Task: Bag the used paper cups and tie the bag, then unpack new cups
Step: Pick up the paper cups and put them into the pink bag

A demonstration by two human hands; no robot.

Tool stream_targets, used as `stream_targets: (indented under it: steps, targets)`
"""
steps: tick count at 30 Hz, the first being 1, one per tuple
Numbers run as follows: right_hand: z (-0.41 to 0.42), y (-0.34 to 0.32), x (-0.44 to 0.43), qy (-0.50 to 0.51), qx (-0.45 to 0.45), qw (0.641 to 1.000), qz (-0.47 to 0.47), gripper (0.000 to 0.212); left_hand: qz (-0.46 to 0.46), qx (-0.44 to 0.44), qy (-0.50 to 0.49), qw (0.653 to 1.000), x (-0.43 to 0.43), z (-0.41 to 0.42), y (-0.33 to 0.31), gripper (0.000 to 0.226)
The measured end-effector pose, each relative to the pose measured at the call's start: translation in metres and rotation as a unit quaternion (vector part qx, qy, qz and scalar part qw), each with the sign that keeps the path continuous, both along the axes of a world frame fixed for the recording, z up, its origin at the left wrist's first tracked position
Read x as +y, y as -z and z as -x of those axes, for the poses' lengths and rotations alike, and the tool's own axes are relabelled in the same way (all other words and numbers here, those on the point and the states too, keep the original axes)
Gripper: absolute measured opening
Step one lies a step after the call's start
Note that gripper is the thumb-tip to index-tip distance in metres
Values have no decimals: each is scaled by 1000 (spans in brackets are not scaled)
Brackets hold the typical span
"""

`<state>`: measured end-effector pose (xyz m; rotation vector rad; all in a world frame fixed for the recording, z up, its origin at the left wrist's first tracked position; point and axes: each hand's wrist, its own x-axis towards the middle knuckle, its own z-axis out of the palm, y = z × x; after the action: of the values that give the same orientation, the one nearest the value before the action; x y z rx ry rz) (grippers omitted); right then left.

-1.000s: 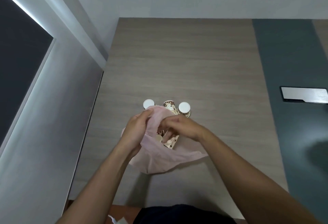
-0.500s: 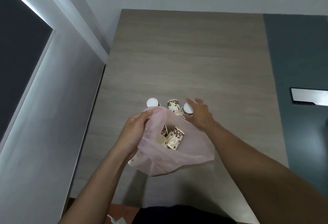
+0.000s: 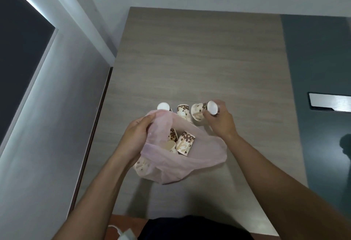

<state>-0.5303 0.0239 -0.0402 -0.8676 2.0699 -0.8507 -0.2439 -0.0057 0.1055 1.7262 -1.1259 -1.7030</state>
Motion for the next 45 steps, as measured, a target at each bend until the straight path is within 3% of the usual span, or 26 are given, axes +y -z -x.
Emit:
stream_targets:
  steps: [3,6,10,15,18,23,29,33,35,41,45]
  targets:
    - [-2,-35,0,67,-155,984,53,31,-1,1,-2,1000,-1,5,-4,36]
    - [-15,-57,8,56,-340,936,75,26,-1,-5,-10,1000,-1,12,-7,36]
    - [-49,-64,25,-49,-421,906,-10,28,7,-8,-4,1000,3,24,-14,38]
    - [-99,-57,31,-106,-345,930,-72,27,17,6,16,1000,6,26,-15,39]
    - [-122,-45,29,-183,-222,954,-84,41,-12,65,33,997,12,23,-18,48]
    - [-141,-30,25,-237,-119,960,-89,40,-22,84,30,996,12,8,-8,51]
    - [-109,-51,19,-213,-196,955,-71,21,-25,40,-24,999,9,-8,7,35]
    - [-76,-75,2,-190,-274,942,-40,28,-13,36,-38,999,7,-10,22,29]
    - [-64,-80,-11,-142,-263,954,-9,30,-14,61,-35,997,7,-9,28,28]
    - [-57,-49,-54,-26,-44,999,18,17,-19,91,-10,996,3,-17,41,29]
    - [-58,7,-64,-110,40,985,-123,30,-14,89,-25,996,0,-29,43,32]
